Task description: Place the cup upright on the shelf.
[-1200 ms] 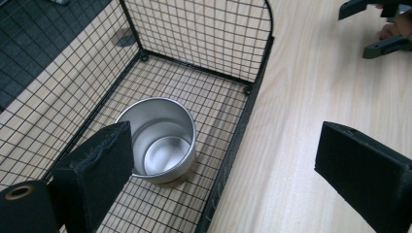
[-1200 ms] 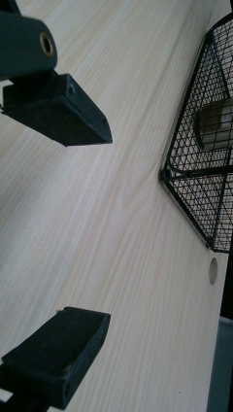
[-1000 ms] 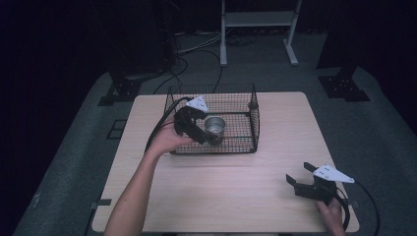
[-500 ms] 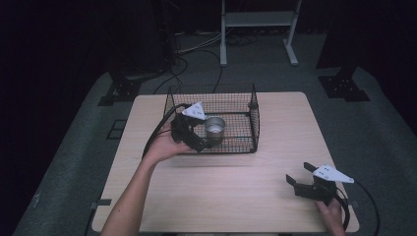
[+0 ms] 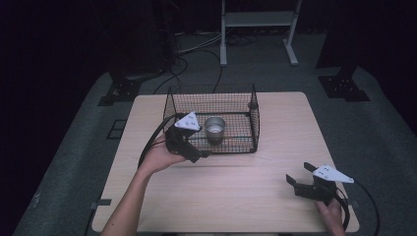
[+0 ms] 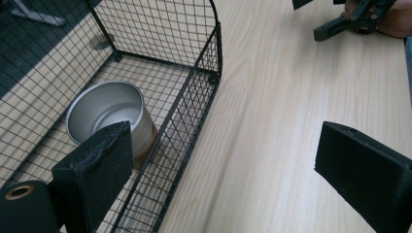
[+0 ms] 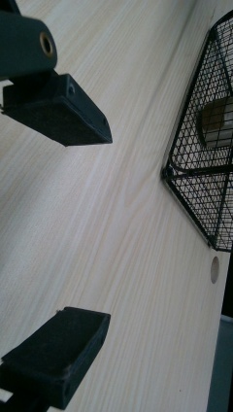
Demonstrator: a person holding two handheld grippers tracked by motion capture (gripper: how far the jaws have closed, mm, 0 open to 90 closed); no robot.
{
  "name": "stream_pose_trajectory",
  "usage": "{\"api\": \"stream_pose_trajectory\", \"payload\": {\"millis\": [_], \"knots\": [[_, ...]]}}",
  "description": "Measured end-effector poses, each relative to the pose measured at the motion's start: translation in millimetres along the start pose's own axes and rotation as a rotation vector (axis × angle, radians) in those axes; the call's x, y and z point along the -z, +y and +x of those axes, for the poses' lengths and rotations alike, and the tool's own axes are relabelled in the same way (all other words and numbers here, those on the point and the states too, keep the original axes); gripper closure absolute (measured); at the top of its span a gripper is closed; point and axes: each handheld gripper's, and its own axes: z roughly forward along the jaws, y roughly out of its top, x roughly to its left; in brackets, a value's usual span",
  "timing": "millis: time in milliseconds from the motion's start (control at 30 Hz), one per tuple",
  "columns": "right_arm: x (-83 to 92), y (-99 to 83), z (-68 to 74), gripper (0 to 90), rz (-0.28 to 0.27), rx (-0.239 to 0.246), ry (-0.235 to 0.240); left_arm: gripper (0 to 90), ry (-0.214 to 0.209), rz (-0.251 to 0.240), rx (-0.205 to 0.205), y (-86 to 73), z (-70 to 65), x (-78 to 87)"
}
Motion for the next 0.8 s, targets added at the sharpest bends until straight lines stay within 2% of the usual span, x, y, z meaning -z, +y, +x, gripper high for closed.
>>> {"api": "stream_pose_trajectory", "payload": {"millis": [133, 467, 667, 800], "knots": [[-0.1, 0.0, 0.0, 13.5, 0.000, 0.000, -0.001, 6.0, -0.001, -0.016, 0.011, -7.2, -4.4, 1.1], [0.0, 0.0, 0.7, 13.5, 0.002, -0.004, -0.005, 6.0, -0.001, 0.006, -0.001, -21.8, -18.8, -2.6], [0.1, 0.0, 0.7, 13.4, 0.003, -0.001, -0.005, 6.0, -0.020, -0.013, 0.006, -32.9, -27.4, -3.9], [0.0, 0.0, 0.8, 13.5, 0.005, 0.001, -0.004, 6.0, -0.028, -0.005, 0.009, -39.9, -32.3, -6.3]]}}
